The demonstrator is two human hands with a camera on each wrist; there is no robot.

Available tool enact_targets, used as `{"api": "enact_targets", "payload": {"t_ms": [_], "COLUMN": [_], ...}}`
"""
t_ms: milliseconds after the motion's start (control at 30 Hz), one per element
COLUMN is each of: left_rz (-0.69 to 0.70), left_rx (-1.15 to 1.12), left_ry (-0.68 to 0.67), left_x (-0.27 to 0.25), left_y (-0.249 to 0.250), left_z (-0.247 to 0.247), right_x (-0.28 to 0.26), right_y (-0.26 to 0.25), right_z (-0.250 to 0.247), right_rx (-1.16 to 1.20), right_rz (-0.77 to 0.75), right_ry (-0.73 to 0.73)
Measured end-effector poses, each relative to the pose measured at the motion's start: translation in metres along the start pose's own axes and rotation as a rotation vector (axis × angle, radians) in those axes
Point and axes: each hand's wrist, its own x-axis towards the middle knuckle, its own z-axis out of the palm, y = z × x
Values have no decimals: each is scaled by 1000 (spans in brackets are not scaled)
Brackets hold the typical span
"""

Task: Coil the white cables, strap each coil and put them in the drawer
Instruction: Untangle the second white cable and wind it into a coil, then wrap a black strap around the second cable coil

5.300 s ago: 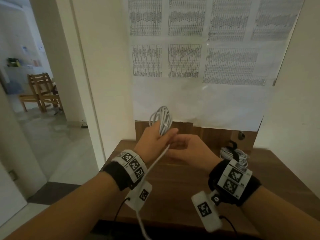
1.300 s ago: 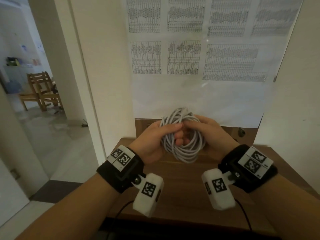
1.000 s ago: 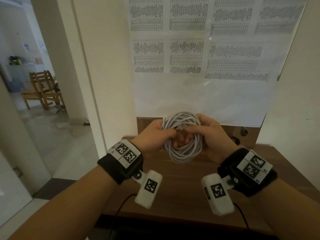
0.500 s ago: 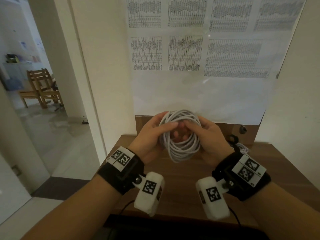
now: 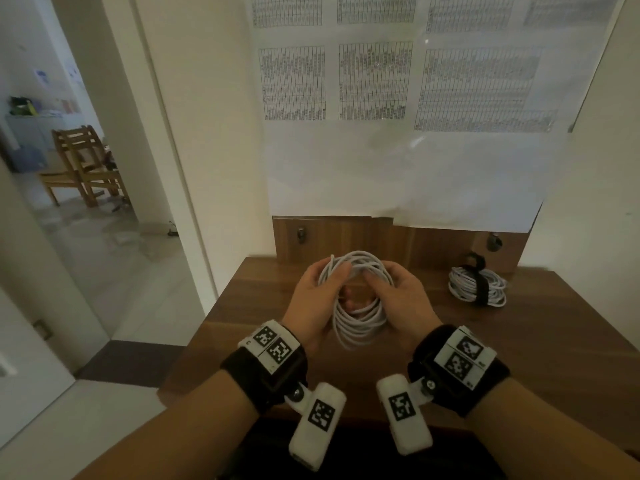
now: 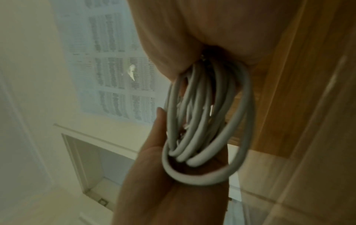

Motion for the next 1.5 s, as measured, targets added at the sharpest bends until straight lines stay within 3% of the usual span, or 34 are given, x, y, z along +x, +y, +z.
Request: {"api": "enact_targets", "payload": {"t_ms": [200, 400, 667, 933, 1000, 1133, 1200, 1300, 1500], "left_rz": [1, -158, -256, -286, -288, -326, -339, -343, -354], "left_rx": [24, -70, -34, -142, -149, -203, -226, -238, -258], "left_ry": [76, -29, -96, -36, -12, 25, 31, 26, 17], "left_x": [4, 13, 35, 39, 43, 51, 55, 58, 61], "left_y": [-15, -20, -37, -52, -50, -47, -46, -49, -53], "left_z": [-17, -19, 5, 19, 15, 10, 9, 10, 14], "right_x": [-3, 0, 16, 19, 25, 55, 72, 82, 70], "right_y": [18, 26, 16, 9, 4, 7, 11, 26, 37], "right_z": [9, 5, -38, -68, -80, -136, -167, -192, -194], "right_rx": [-58, -83, -300, -251, -376, -812, -1038, -1154, -1095], "right_rz": [21, -17, 14, 148, 101, -78, -37, 144, 168], "right_ry": [-104, -27, -73, -128, -65, 218, 287, 164, 130]}}
